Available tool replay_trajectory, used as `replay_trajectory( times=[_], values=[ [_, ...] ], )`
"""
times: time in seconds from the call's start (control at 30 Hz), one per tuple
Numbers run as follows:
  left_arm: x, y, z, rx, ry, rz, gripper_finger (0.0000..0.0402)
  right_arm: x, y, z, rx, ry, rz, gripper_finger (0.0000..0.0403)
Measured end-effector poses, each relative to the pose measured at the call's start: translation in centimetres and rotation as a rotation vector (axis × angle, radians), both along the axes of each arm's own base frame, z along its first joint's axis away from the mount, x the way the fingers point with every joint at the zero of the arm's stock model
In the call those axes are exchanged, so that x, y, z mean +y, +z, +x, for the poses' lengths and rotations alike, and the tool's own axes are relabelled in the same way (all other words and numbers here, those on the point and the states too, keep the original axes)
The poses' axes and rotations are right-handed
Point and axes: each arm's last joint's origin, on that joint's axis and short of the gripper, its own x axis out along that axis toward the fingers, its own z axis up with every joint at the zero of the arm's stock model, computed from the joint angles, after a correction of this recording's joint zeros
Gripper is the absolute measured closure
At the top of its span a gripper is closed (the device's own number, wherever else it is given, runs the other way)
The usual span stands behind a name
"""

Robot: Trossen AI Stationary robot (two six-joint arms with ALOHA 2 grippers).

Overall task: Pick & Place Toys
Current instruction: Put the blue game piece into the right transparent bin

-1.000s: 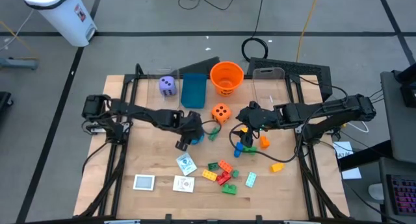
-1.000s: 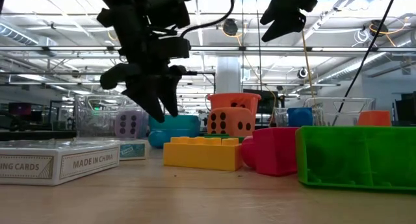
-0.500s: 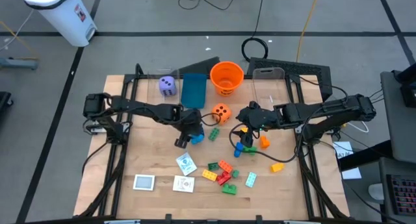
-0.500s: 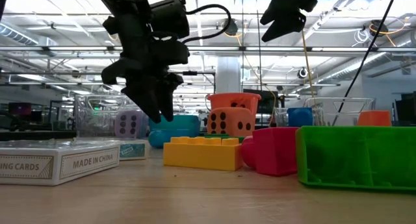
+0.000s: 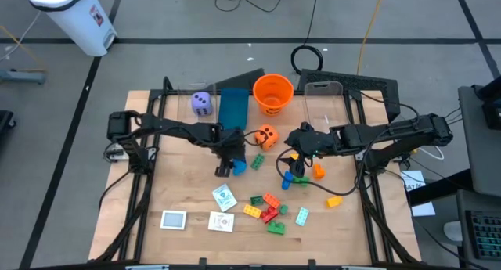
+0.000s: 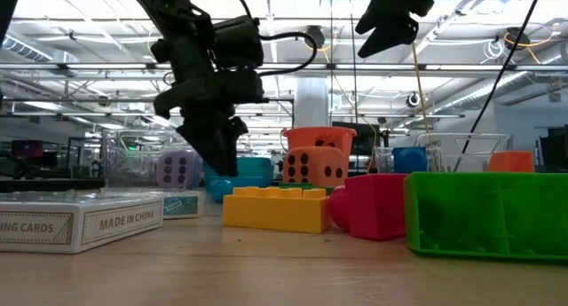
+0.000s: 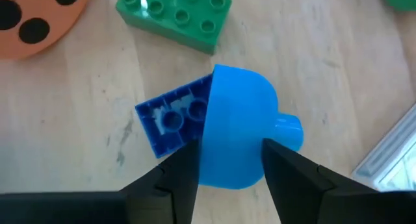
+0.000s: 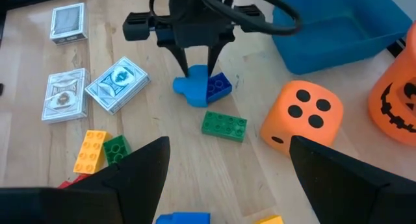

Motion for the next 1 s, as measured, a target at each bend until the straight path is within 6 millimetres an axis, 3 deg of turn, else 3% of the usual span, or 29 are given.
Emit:
replay_trajectory(
  times=[0.57,1.0],
  values=[
    [-0.7,-0.6,-0.6,0.096,0.048,-0.276,0.0279,0.0,0.0,0.0,-0.004,-0.002,0.004,0.0094],
    [-1.8,-1.2,-0.8,0.182,0.057,-0.430,0.0280,0.0,0.0,0.0,-0.003,0.000,0.003,0.0094]
  ],
)
